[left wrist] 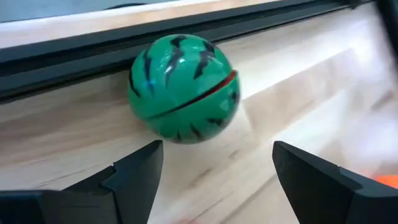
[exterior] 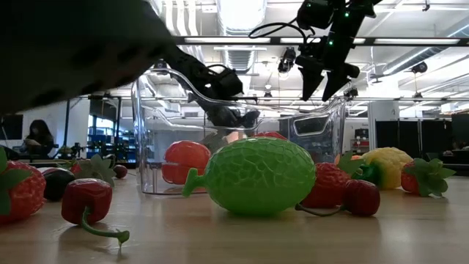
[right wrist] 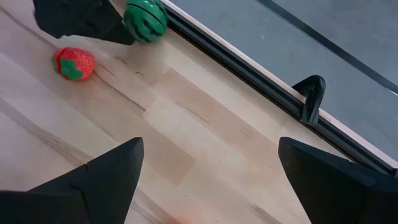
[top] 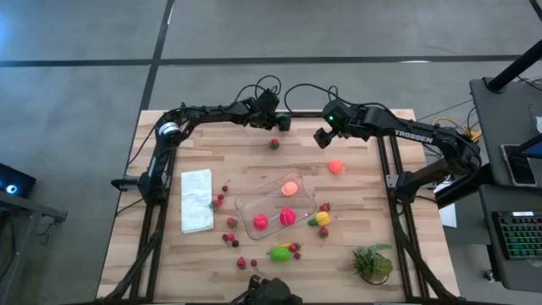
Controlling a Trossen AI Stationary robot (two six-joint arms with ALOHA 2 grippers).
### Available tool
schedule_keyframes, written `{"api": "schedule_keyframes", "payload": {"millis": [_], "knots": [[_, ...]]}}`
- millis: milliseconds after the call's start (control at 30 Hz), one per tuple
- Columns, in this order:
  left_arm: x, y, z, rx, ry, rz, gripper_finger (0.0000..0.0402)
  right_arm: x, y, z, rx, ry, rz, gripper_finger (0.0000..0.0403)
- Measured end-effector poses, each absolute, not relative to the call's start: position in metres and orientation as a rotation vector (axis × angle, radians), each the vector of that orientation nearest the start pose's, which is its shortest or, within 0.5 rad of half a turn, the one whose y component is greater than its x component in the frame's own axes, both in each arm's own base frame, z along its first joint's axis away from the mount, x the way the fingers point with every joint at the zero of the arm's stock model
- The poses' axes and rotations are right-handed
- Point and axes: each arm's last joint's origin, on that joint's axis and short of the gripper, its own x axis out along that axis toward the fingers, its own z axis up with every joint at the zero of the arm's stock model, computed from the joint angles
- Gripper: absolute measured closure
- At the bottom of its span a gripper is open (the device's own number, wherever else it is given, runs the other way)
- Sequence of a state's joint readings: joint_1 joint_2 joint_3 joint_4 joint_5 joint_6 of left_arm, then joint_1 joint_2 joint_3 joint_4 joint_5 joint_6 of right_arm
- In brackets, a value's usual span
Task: Pick and placing Produce into tupperware
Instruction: Put the watermelon into the transparent bin
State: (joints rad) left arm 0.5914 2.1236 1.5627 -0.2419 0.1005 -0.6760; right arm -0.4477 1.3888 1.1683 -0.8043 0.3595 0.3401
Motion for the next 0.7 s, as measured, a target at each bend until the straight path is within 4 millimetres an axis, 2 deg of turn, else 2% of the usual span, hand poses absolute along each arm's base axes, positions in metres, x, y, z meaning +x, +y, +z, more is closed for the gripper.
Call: {"api": "schedule_keyframes", "payload": {"millis": [167,400,700], "knots": [[0.3877,0.2555,0.187,-0.894,0.561,0.707,0.0114,0.2422,-0.1277,0.287,0.339,0.916,-0.907,0.0038],[0.3852,0.2542,0.1827,-0.881,0.585,0.733,0.0112,0.2421,-0.1276,0.287,0.338,0.917,-0.906,0.0038],[0.3885,0.2487,0.1828,-0.824,0.621,0.661,0.0075,0.2423,-0.1277,0.2871,0.338,0.915,-0.906,0.0038]]}}
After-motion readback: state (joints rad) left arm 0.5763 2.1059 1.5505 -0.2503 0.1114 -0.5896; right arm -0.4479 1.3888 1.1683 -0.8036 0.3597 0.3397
